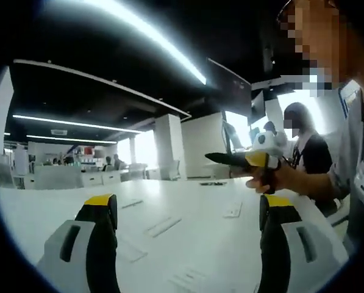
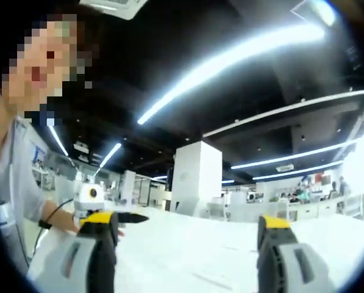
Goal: Locate the socket holder cover, grip the socket holder cover, clip it into the socket holder slot.
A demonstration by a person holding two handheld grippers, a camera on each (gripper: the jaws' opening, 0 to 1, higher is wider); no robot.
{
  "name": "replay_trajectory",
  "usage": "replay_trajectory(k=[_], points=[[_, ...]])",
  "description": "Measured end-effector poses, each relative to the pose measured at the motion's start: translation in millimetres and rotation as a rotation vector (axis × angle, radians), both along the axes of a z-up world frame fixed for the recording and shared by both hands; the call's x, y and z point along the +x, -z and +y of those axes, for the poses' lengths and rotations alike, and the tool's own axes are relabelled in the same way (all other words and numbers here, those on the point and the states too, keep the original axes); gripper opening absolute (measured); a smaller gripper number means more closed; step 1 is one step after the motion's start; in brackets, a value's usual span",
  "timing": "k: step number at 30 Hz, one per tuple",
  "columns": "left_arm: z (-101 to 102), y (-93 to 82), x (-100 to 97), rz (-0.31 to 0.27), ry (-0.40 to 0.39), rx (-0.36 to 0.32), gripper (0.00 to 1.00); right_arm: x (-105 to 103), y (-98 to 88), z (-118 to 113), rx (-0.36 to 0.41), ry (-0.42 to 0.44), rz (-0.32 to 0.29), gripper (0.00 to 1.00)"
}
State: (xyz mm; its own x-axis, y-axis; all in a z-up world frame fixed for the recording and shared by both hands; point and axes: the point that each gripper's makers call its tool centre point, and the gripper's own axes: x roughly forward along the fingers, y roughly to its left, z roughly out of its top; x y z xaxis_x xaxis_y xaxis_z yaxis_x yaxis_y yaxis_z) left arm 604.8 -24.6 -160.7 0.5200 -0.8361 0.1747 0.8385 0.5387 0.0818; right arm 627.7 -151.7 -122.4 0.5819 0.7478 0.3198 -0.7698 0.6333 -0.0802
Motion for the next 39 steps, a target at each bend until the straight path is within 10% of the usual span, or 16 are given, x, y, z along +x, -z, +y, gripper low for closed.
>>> replay_trajectory(k=[11,33,39], points=[[-6.0,5.6,-7.9,-0.033,0.005,0.03,0.95,9.3,9.3,-0.3,-0.051,0.006,0.043,0.94],[-10.3,9.9,-13.4,-0.057,0.013,0.082,0.95,0.8,72.3,-24.5,-0.763,-0.052,0.162,0.93],[-10.8,7.7,-14.4,-0.046,0.018,0.065,0.95,-0.1,79.8,-35.8,-0.851,-0.085,0.214,0.92]])
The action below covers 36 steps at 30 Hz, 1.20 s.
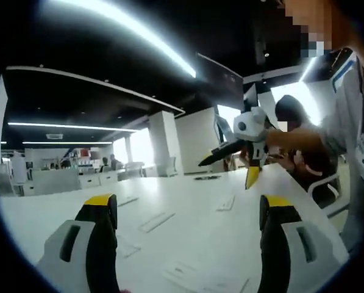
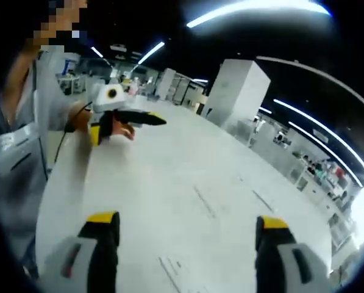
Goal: Locate the socket holder cover, grip the socket holder cover, clip it into the socket holder slot.
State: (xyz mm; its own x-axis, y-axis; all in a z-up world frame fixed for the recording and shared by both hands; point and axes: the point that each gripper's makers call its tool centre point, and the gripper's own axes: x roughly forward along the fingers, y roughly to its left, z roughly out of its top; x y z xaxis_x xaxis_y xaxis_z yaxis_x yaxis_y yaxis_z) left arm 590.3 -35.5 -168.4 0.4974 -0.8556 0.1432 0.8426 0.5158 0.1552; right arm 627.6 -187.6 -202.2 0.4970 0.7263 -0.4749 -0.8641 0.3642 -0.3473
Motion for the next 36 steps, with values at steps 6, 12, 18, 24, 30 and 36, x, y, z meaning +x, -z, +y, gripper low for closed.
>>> replay_trajectory(k=[6,12,18,24,30,36], points=[[1.7,-3.0,0.5,0.001,-0.011,-0.016,0.95,-5.4,15.6,-3.8,-0.115,-0.05,0.036,0.91],[-1.5,-1.9,-3.5,0.037,0.019,-0.037,0.95,-5.9,27.1,-5.5,-0.223,-0.077,0.064,0.88],[1.4,-4.8,-2.3,0.058,0.016,-0.065,0.95,-6.7,30.8,-4.8,-0.304,-0.117,0.092,0.86],[1.7,-6.6,-5.5,0.093,0.032,-0.102,0.95,-3.7,37.1,-7.4,-0.391,-0.145,0.123,0.85],[-1.2,-3.1,-9.1,0.118,0.05,-0.102,0.95,0.2,48.5,-18.8,-0.51,-0.175,0.165,0.81],[-1.6,-3.1,-9.8,0.108,0.043,-0.098,0.94,-0.6,58.0,-29.1,-0.577,-0.187,0.227,0.8]])
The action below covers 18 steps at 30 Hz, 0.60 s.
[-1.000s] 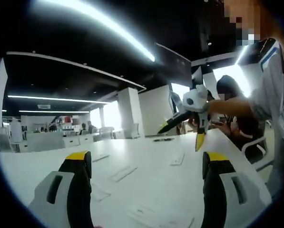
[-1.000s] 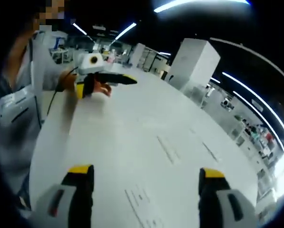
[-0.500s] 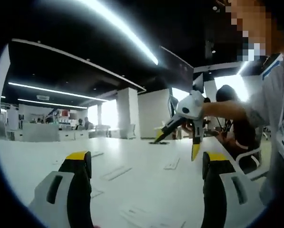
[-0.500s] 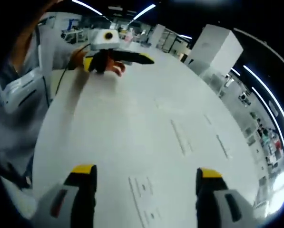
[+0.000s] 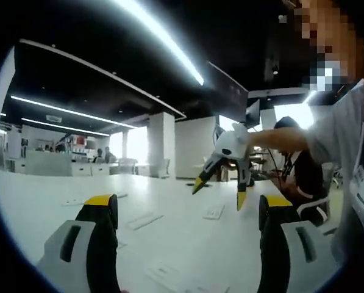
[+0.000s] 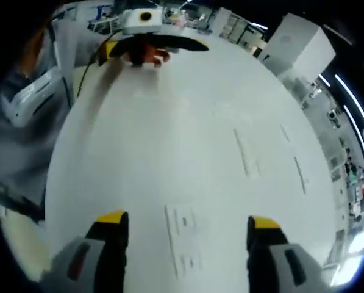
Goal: Locate the socket holder cover, grip the socket holder cover, clip it into the socket holder slot.
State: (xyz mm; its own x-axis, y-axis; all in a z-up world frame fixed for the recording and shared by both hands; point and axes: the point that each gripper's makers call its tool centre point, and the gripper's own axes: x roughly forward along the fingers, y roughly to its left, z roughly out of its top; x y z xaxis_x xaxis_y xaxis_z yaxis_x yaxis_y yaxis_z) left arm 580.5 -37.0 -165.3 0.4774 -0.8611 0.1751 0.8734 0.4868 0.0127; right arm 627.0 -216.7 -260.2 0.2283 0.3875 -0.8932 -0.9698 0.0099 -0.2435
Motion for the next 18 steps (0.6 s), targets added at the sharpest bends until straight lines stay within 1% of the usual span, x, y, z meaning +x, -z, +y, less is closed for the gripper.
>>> replay_trajectory(k=[2,7,10,15,17,18], points=[[0.2,-0.6,-0.1,-0.002,0.0,-0.001,0.94,1.9,4.0,-5.8,-0.036,-0.006,0.004,0.79],[-0.3,-1.1,-0.9,-0.001,0.002,-0.003,0.94,4.2,9.0,-13.7,-0.084,-0.017,0.032,0.75],[0.3,-1.0,0.4,0.012,-0.001,-0.014,0.94,10.2,8.7,-16.9,-0.105,-0.015,0.027,0.74],[0.8,0.7,2.3,0.019,-0.004,-0.007,0.93,11.1,10.0,-19.5,-0.13,-0.021,0.053,0.66],[0.6,3.3,3.9,0.028,-0.004,0.007,0.93,11.2,10.8,-20.5,-0.148,-0.026,0.06,0.66],[0.7,5.0,4.8,0.046,0.001,0.005,0.93,12.2,10.4,-20.3,-0.149,-0.027,0.064,0.66]])
